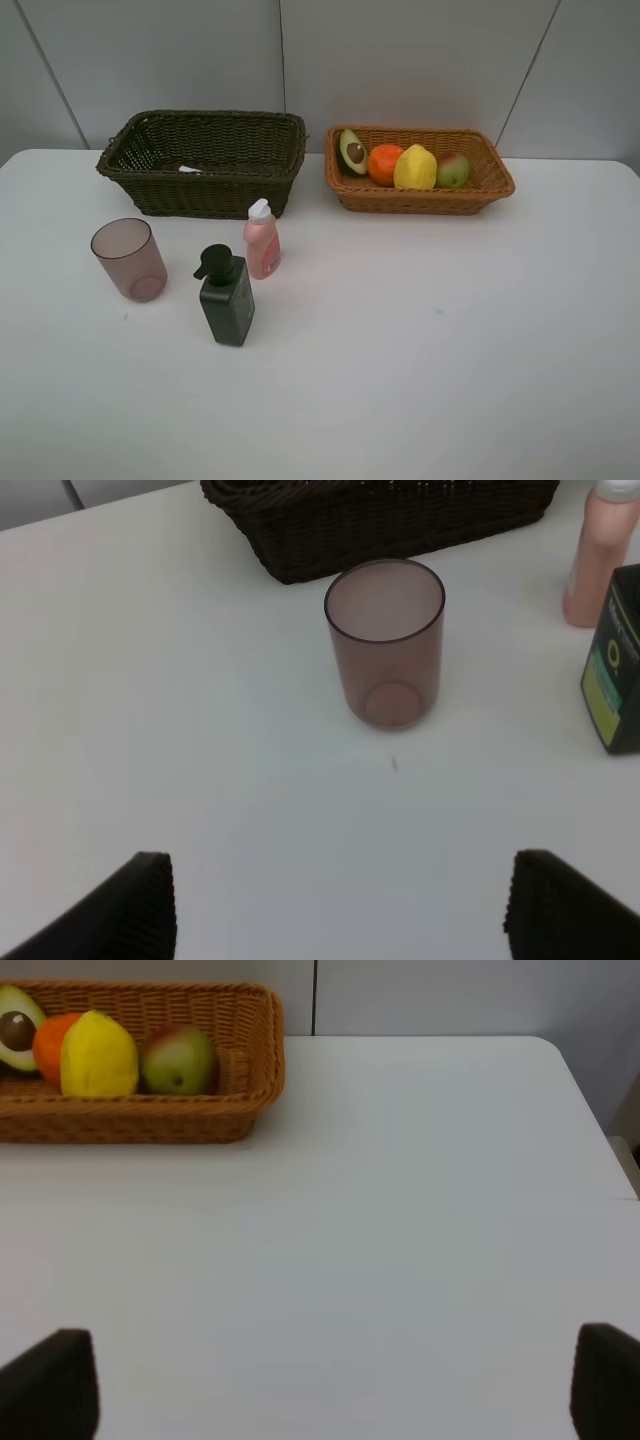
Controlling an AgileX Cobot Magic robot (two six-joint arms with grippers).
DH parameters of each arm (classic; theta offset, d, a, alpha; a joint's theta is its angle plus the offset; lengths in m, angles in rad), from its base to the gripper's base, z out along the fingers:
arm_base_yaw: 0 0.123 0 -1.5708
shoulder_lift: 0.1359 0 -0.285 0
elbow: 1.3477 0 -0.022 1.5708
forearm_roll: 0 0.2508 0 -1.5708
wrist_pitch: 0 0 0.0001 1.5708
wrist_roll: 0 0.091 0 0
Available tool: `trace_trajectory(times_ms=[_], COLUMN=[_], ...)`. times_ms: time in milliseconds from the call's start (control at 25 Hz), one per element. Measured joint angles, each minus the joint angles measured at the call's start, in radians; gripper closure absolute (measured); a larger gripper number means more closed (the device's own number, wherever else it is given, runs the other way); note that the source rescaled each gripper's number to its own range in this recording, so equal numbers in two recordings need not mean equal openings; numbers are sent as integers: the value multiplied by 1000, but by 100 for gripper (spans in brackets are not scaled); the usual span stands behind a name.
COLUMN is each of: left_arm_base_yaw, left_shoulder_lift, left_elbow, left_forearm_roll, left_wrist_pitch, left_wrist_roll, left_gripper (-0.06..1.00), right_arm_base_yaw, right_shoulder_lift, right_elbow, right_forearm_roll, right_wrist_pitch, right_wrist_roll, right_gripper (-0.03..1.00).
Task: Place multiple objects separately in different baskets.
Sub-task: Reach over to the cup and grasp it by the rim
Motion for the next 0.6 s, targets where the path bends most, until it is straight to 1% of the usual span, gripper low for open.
trace_trajectory(times_ms=[600], left_arm_base_yaw=[0], left_shoulder_lift=[0], left_elbow=[0], left_forearm_roll=[0], left_wrist_pitch=[0], left_wrist_roll=[1], left_gripper=[6], right_arm_base_yaw=[0], right_shoulder_lift=[0], right_elbow=[0], right_forearm_roll=[2], right_wrist_pitch=[0], right_wrist_roll=[0], right_gripper=[-3])
